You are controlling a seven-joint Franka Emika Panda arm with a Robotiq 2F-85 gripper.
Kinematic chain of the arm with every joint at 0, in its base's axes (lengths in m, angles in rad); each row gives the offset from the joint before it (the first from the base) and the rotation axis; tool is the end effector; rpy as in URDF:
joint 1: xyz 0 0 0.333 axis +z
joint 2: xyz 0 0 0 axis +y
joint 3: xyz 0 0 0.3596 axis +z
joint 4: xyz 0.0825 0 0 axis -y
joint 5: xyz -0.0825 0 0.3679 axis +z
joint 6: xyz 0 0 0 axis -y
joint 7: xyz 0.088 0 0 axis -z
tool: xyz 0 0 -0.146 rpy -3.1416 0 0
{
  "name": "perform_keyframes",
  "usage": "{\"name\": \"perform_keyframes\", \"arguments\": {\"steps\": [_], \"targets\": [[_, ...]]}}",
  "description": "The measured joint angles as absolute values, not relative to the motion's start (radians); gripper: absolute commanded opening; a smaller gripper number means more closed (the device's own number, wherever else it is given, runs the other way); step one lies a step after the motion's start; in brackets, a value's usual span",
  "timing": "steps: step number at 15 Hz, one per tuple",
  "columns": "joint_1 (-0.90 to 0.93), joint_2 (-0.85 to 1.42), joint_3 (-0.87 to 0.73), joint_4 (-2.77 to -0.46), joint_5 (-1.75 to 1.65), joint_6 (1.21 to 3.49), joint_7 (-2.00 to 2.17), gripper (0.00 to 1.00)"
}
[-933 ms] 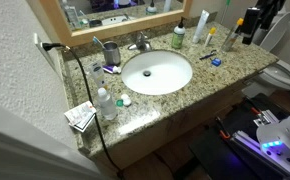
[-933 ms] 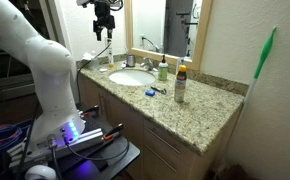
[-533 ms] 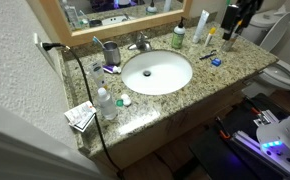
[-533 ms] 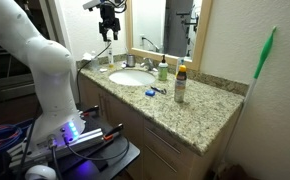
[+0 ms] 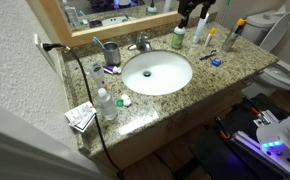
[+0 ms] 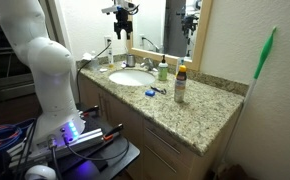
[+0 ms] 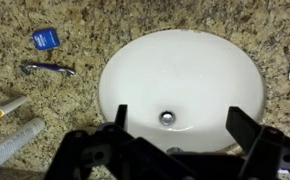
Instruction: Push the faucet handle upwards
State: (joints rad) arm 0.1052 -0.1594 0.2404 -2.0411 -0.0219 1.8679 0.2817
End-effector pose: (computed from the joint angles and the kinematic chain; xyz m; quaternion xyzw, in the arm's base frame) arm 0.4569 0.1678 0.5177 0.9990 0.0336 0.0002 0.0308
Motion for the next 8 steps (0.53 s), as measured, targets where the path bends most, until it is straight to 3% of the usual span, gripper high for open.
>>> {"name": "perform_keyframes", "arguments": {"steps": [4,8], "targets": [[0.111,-0.103,0.24,-2.041,-0.068,1.796,0.294,1.0],[0.123,0.107,0.232,-1.962,-0.068,1.884,0.295,1.0]]}}
